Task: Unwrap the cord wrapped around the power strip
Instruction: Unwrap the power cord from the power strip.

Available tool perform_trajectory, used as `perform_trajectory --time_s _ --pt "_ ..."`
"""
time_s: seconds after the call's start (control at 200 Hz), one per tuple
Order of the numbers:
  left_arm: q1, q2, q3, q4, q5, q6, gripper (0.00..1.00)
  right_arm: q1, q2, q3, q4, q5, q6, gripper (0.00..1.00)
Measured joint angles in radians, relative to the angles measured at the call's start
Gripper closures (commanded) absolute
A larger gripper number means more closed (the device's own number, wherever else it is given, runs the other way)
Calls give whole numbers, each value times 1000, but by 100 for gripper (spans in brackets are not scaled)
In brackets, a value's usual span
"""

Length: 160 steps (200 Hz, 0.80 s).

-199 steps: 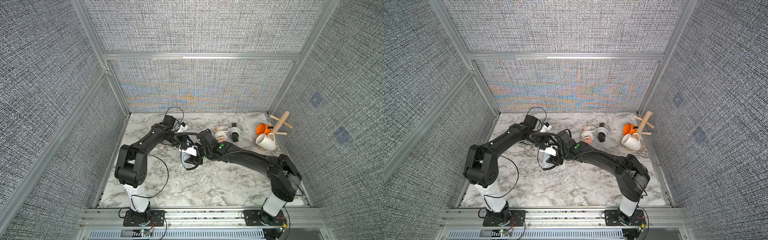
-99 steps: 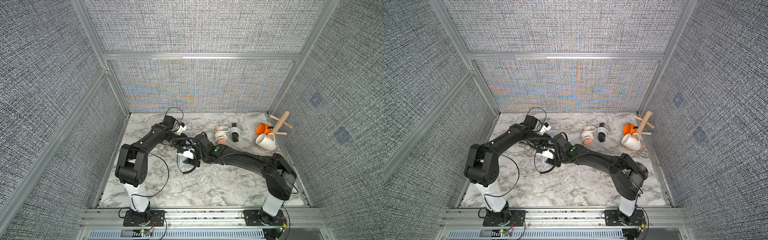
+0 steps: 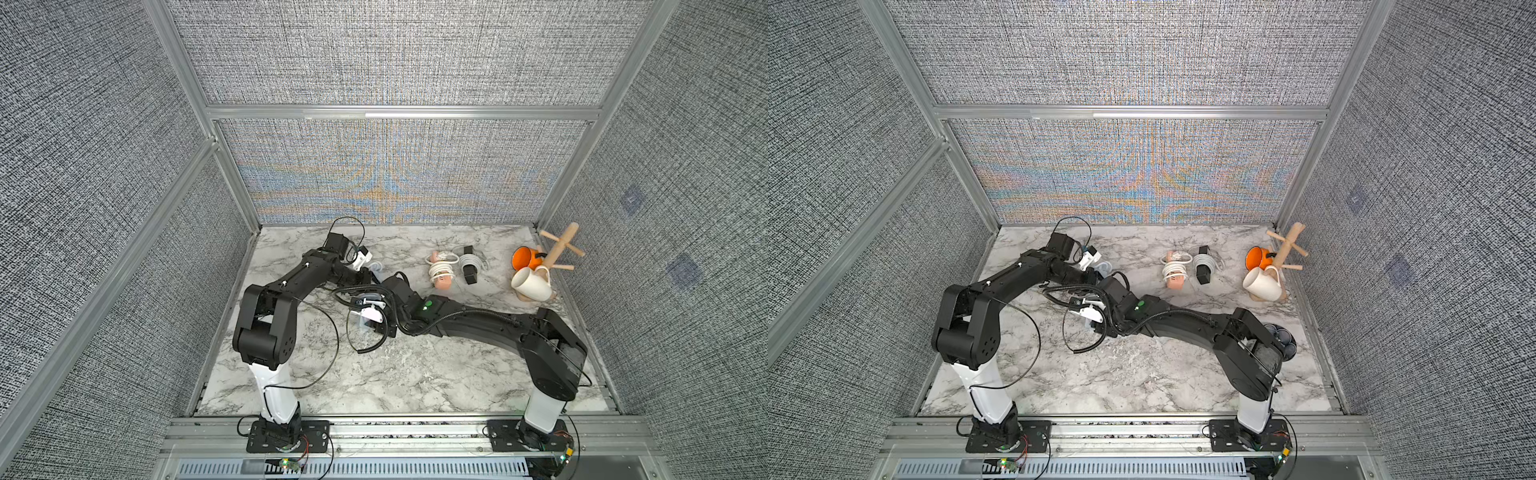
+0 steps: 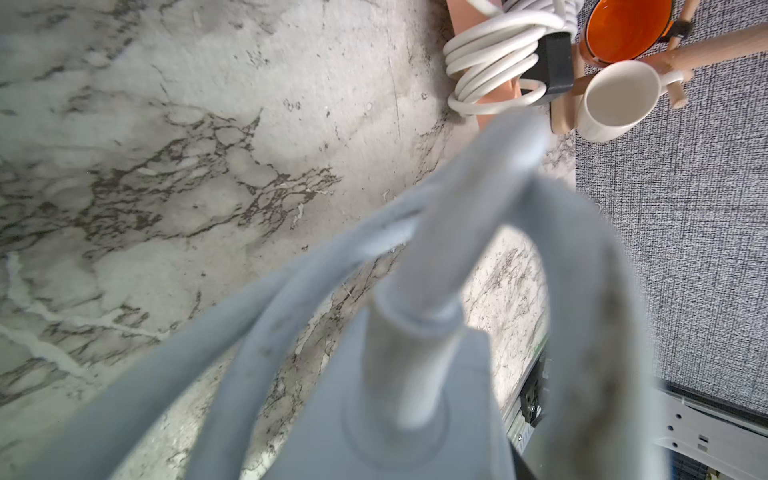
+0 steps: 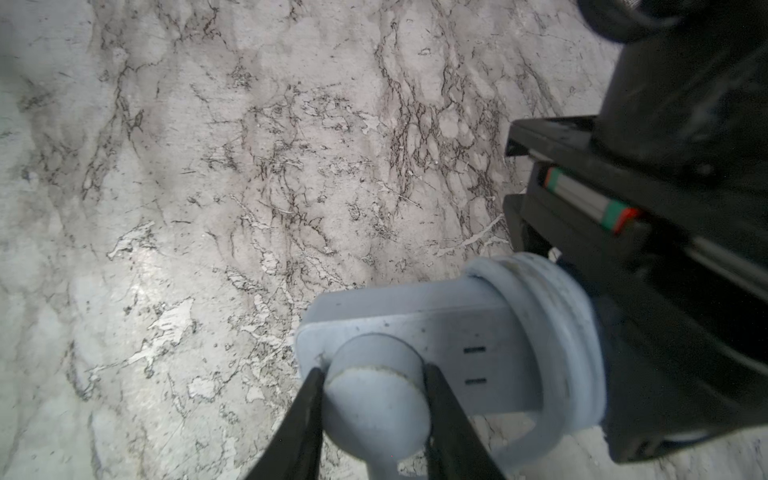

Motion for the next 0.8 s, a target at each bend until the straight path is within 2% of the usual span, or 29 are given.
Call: perform_trajectory --time_s 0.13,0.245,0.395,0.571,0.691,0.801 --pt "-1 -1 2 13 4 -15 100 11 -32 -48 51 61 39 100" --pt "-1 -17 2 2 -42 -33 100 13 -28 -27 34 57 52 100" --pt "-3 -40 5 -71 -93 -64 100 10 -77 -69 60 -22 55 100" --pt "-9 -49 16 -160 -103 -114 100 -18 -182 -156 116 -134 55 100" --pt "-8 -49 18 -148 -309 -64 100 -49 -230 -151 156 -181 56 100" --pt "-30 -59 18 -145 -377 -29 100 -50 -201 -118 143 -151 45 100"
